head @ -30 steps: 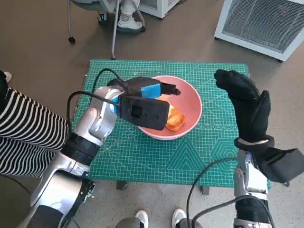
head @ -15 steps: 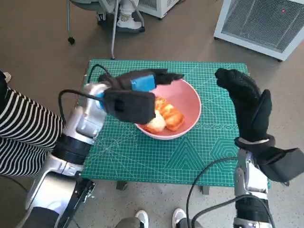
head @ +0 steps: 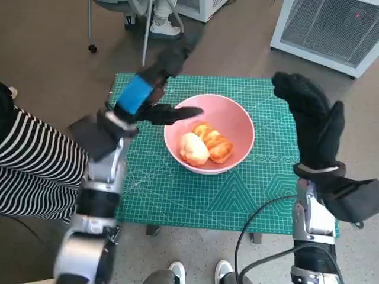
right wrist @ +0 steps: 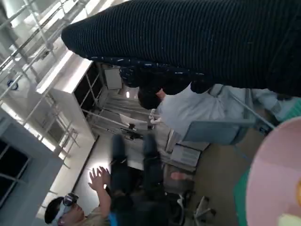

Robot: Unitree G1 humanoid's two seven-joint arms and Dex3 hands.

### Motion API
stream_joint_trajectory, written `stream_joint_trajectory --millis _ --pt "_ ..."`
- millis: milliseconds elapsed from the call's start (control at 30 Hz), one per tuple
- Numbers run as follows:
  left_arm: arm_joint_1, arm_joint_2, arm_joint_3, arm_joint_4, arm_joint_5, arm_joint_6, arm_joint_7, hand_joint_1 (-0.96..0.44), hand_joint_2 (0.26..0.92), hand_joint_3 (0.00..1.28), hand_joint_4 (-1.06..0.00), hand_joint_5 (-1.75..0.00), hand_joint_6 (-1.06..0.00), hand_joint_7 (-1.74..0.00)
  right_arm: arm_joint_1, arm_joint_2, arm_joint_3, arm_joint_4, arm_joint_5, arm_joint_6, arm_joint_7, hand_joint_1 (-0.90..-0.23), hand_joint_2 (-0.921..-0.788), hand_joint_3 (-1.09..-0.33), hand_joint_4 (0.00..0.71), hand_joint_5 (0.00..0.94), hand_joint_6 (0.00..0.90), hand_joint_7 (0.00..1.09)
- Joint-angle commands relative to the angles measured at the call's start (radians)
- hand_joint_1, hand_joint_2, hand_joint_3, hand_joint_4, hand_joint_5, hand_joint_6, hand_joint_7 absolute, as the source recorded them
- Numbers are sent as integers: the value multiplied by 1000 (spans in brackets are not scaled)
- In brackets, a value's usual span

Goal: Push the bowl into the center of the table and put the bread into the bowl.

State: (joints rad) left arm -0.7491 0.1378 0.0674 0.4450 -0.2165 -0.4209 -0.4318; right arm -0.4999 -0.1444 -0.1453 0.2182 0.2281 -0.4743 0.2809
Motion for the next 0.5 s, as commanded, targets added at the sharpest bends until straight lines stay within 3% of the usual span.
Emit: stream_joint_trajectory --millis 33,300,500 --pt "45 -37 24 -75 -68 28 9 -721 921 397 -40 -27 -15 -349 2 2 6 -41 -31 42 -40 -796 -921 -759 199 0 53 536" --pt "83 -54 26 -102 -54 20 42 -721 921 431 -66 -42 0 -381 -25 -2 12 -84 -64 76 -79 -802 -921 -748 194 0 57 536" --pt "96 -64 28 -112 -71 33 44 -765 921 440 -77 -47 1 -410 -44 -12 14 -84 -72 82 -81 -808 -921 -745 194 2 67 535"
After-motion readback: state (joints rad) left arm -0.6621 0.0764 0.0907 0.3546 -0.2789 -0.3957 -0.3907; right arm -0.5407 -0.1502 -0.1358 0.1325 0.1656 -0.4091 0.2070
